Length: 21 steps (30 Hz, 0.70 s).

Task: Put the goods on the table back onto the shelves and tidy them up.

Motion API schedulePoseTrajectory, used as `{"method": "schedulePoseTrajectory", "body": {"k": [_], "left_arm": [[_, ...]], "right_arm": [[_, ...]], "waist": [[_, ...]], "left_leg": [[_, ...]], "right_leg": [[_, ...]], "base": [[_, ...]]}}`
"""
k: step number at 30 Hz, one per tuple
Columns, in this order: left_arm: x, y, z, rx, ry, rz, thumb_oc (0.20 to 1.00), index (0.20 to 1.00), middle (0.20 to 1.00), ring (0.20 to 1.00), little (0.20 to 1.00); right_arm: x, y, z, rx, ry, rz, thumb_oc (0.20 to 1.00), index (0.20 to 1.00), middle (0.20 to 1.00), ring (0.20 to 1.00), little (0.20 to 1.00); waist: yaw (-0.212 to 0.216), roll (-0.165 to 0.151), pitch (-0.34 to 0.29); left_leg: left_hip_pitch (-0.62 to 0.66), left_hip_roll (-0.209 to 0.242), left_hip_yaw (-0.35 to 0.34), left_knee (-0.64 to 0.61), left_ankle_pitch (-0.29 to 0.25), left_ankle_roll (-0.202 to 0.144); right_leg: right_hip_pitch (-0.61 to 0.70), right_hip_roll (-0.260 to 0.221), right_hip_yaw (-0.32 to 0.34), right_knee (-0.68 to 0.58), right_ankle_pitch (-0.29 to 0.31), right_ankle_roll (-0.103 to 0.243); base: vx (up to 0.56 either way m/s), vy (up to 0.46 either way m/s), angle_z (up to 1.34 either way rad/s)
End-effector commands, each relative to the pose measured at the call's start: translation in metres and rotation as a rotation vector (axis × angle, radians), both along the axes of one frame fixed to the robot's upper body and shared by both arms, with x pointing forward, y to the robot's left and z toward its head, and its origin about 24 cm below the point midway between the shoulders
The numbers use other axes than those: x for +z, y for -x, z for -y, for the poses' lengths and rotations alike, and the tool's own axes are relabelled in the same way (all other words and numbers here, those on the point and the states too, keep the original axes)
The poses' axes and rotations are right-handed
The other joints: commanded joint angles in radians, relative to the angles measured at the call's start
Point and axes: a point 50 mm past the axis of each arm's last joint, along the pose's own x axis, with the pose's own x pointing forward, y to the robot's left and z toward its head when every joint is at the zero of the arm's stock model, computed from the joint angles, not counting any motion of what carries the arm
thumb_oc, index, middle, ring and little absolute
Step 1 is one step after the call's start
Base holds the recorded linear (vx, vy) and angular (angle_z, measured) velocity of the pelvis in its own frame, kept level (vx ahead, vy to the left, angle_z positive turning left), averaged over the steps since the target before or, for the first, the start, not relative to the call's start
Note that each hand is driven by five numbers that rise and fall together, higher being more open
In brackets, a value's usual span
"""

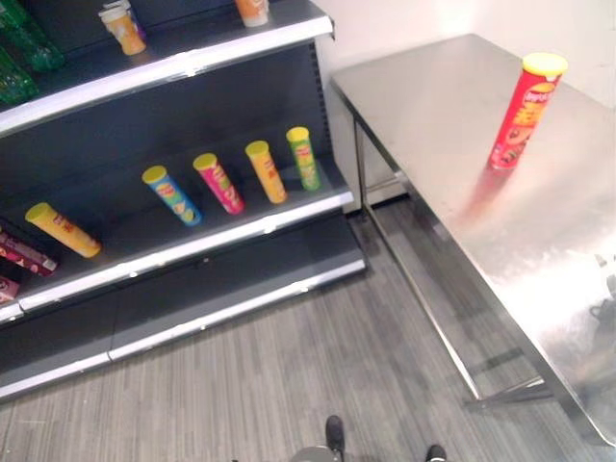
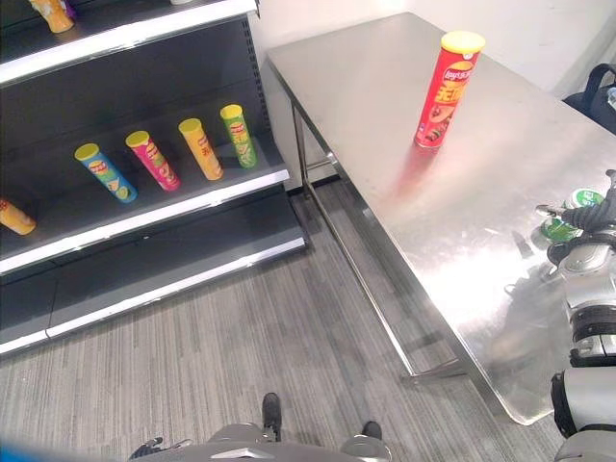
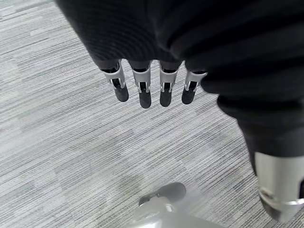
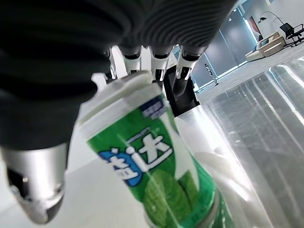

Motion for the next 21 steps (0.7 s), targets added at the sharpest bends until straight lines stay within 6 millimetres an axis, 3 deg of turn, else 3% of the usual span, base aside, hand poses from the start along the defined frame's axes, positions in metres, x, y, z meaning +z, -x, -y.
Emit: {"method": "schedulePoseTrajectory", "body": {"k": [1, 2, 3, 4, 5, 6, 14, 21], "left_arm": [[0.007, -0.013, -0.016, -0.055, -0.059, 0.025, 1.000, 1.000, 1.000, 1.000, 1.000], [0.007, -0.013, -0.016, -0.054, -0.058, 0.025, 1.000, 1.000, 1.000, 1.000, 1.000], [0.006, -0.013, -0.015, -0.055, -0.057, 0.026, 1.000, 1.000, 1.000, 1.000, 1.000], [0.007, -0.014, -0.016, -0.057, -0.057, 0.026, 1.000, 1.000, 1.000, 1.000, 1.000], [0.007, -0.014, -0.016, -0.056, -0.056, 0.027, 1.000, 1.000, 1.000, 1.000, 1.000], [0.007, -0.015, -0.017, -0.054, -0.058, 0.027, 1.000, 1.000, 1.000, 1.000, 1.000], [0.007, -0.013, -0.020, -0.025, -0.067, 0.023, 1.000, 1.000, 1.000, 1.000, 1.000], [0.009, -0.003, -0.028, 0.096, -0.075, 0.030, 1.000, 1.000, 1.000, 1.000, 1.000]], "right_arm": [[0.029, -0.019, -0.007, 0.038, 0.033, 0.040, 0.937, 0.937, 0.937, 0.937, 0.937], [0.030, -0.019, -0.008, 0.038, 0.034, 0.040, 0.934, 0.934, 0.934, 0.934, 0.934], [0.028, -0.019, -0.007, 0.035, 0.023, 0.026, 0.824, 0.824, 0.824, 0.824, 0.824], [0.026, -0.019, -0.005, 0.028, 0.016, 0.003, 0.624, 0.624, 0.624, 0.624, 0.624], [0.026, -0.020, -0.005, 0.024, 0.011, -0.011, 0.485, 0.485, 0.485, 0.485, 0.485], [0.024, -0.020, -0.004, 0.020, 0.006, -0.032, 0.200, 0.200, 0.200, 0.200, 0.200], [0.024, -0.020, -0.007, 0.049, 0.005, -0.035, 0.200, 0.200, 0.200, 0.200, 0.200], [0.041, -0.007, -0.031, 0.235, 0.082, 0.145, 0.200, 0.200, 0.200, 0.200, 0.200]], "waist": [[0.040, -0.033, 0.012], [0.040, -0.033, 0.012], [0.040, -0.034, 0.013], [0.041, -0.035, 0.014], [0.041, -0.035, 0.015], [0.041, -0.036, 0.016], [0.032, -0.045, 0.018], [0.027, -0.057, 0.012]], "left_leg": [[0.056, 0.079, -0.012, 0.018, -0.089, -0.091], [0.056, 0.079, -0.012, 0.018, -0.089, -0.091], [0.056, 0.078, -0.012, 0.018, -0.088, -0.092], [0.055, 0.078, -0.012, 0.018, -0.087, -0.092], [0.054, 0.079, -0.013, 0.018, -0.086, -0.093], [0.054, 0.080, -0.013, 0.018, -0.084, -0.093], [0.058, 0.087, -0.016, 0.019, -0.086, -0.095], [0.059, 0.112, -0.026, 0.038, -0.088, -0.103]], "right_leg": [[-0.038, -0.028, 0.049, 0.039, -0.061, 0.015], [-0.039, -0.028, 0.049, 0.039, -0.061, 0.015], [-0.040, -0.027, 0.050, 0.038, -0.060, 0.015], [-0.040, -0.027, 0.050, 0.038, -0.060, 0.015], [-0.040, -0.026, 0.050, 0.038, -0.059, 0.014], [-0.041, -0.026, 0.049, 0.038, -0.059, 0.014], [-0.035, -0.019, 0.051, 0.040, -0.066, 0.009], [-0.023, 0.005, 0.045, 0.051, -0.093, -0.008]], "base": [[-0.01, -0.005, 0.07], [-0.01, -0.007, 0.04], [0.00, 0.000, 0.00], [0.00, 0.000, 0.00], [0.00, 0.000, 0.00], [0.00, 0.000, 0.00], [0.00, 0.000, 0.00], [-0.01, -0.044, 0.02]]}}
